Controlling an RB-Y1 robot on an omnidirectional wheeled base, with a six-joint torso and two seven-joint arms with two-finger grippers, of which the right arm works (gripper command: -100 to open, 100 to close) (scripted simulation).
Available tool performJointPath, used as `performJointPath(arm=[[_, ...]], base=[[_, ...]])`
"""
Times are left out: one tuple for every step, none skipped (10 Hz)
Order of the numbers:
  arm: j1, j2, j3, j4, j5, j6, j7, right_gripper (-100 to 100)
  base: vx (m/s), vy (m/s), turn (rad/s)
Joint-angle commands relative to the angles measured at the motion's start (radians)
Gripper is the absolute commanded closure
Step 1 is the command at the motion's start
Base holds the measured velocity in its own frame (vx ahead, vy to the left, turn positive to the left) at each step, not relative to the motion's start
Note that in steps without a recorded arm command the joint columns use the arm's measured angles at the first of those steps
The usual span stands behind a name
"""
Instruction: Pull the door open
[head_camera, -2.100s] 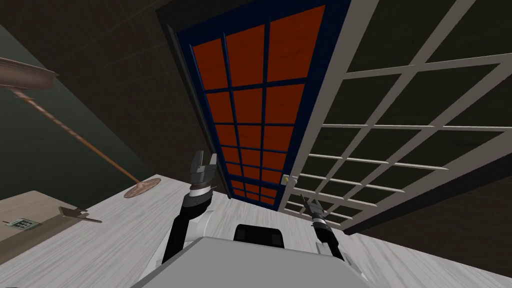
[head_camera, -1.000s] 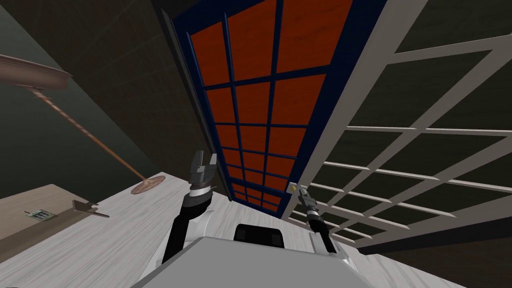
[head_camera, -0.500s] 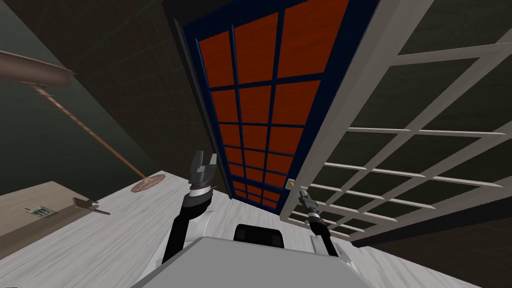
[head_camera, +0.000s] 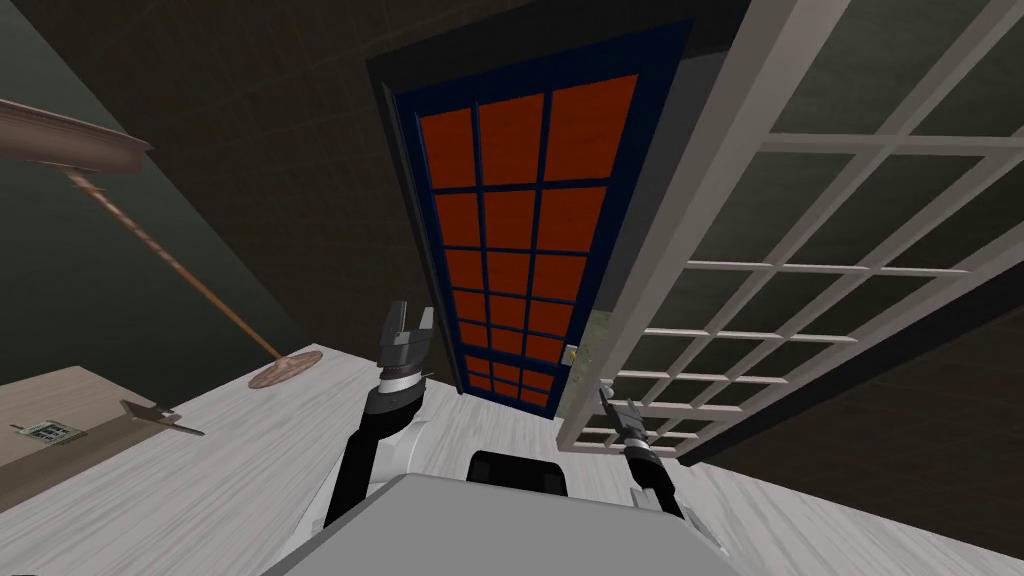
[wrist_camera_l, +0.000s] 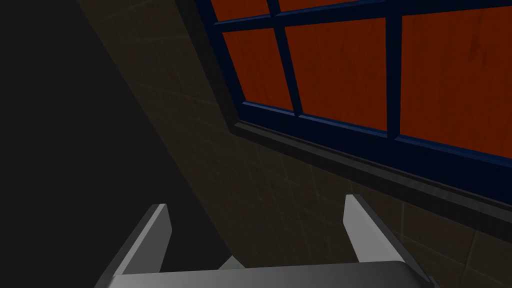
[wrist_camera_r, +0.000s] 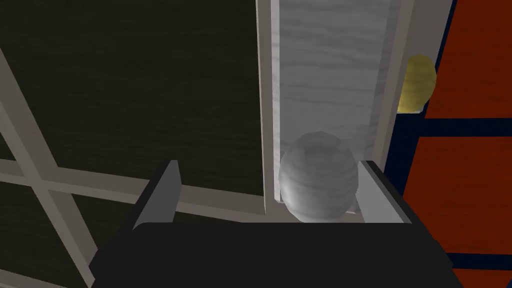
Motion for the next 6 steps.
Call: performJointPath(arm=[[0.027,-0.017,-0.015,0.006,-0.006,0.019,-0.029,100],[0.027,-0.017,-0.015,0.006,-0.006,0.019,-0.029,100],[0.040,-0.025,-0.019,0.018,-0.007,0.017,-0.066,100],[0.040,-0.025,-0.019,0.018,-0.007,0.017,-0.066,100],[0.040,-0.025,-0.019,0.018,-0.007,0.017,-0.066,100],[0.047,-0.030,-0.019,0.026,-0.008,0.014,-0.097,100]], base=[[-0.163,0.007,-0.048],[-0.100,0.003,-0.072],[-0.116,-0.011,-0.076],[-0.108,-0.007,-0.038],[-0.054,-0.009,-0.028],[-0.054,-0.001,-0.024]])
